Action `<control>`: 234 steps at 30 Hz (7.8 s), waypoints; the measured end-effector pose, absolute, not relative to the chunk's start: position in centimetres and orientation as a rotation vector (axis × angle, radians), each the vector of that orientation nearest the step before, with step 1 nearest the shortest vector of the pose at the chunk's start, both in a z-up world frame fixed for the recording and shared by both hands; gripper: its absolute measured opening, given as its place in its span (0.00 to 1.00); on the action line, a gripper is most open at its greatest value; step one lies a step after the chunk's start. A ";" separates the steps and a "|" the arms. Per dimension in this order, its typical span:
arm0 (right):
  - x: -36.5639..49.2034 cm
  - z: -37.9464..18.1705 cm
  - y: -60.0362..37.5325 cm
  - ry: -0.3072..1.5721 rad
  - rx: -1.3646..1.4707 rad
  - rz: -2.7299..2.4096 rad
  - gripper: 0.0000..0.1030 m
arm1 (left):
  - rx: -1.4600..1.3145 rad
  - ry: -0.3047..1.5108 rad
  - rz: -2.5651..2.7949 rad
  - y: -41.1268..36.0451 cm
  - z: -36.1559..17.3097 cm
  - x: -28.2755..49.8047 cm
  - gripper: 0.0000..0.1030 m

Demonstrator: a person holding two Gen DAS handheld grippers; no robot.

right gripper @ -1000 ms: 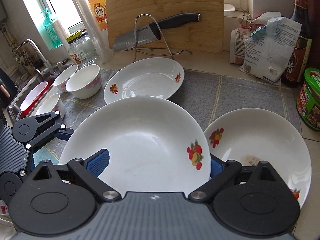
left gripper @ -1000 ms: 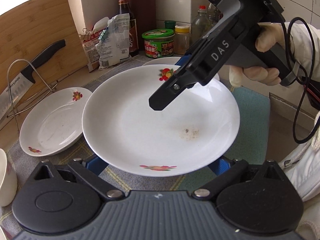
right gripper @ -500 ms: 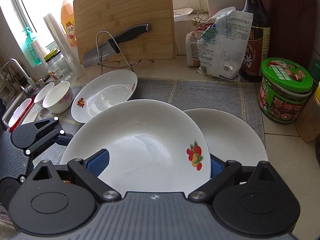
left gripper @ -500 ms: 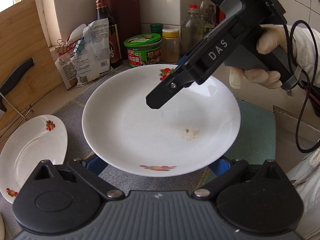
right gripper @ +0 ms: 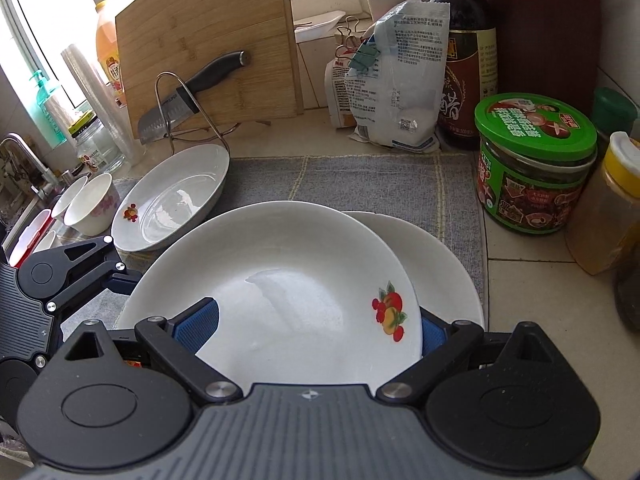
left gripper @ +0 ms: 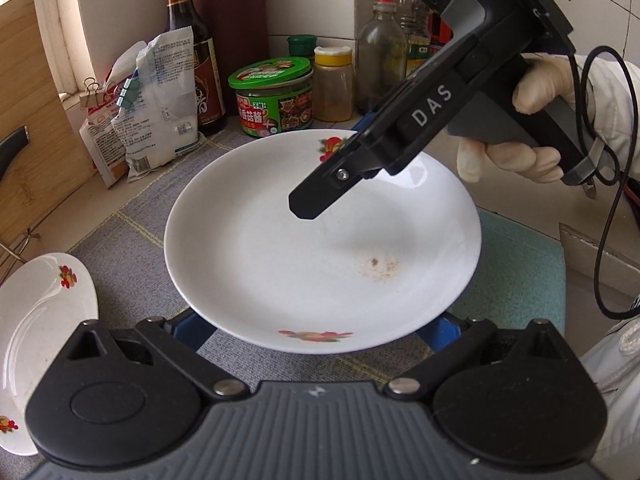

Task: Organize plates and bowls
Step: 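Lower the fruit-decal plate onto the stained plate and open the right gripper, then move the right tool to the fruit-decal plate before the cutting board, then close the right gripper on that plate's rim and lift it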

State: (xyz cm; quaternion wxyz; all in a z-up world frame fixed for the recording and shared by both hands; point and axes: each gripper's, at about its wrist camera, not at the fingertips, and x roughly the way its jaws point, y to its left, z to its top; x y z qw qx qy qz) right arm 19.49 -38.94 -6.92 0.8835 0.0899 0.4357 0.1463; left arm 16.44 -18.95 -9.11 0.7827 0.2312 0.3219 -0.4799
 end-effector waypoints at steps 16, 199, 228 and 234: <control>20.2 -8.2 -40.5 0.923 0.222 0.296 0.97 | 0.523 0.726 -1.030 -20.5 -9.7 17.4 0.99; 37.1 -9.7 -21.0 1.108 -0.125 0.583 1.00 | 0.207 0.760 -0.454 -4.2 -12.2 24.8 1.00; 41.2 -9.9 -19.8 1.089 -0.116 0.680 0.91 | 0.203 0.742 -0.463 -4.0 -12.1 24.9 0.99; 41.4 -10.0 -19.7 1.086 -0.112 0.687 0.91 | 0.201 0.740 -0.464 -3.9 -12.1 24.8 0.99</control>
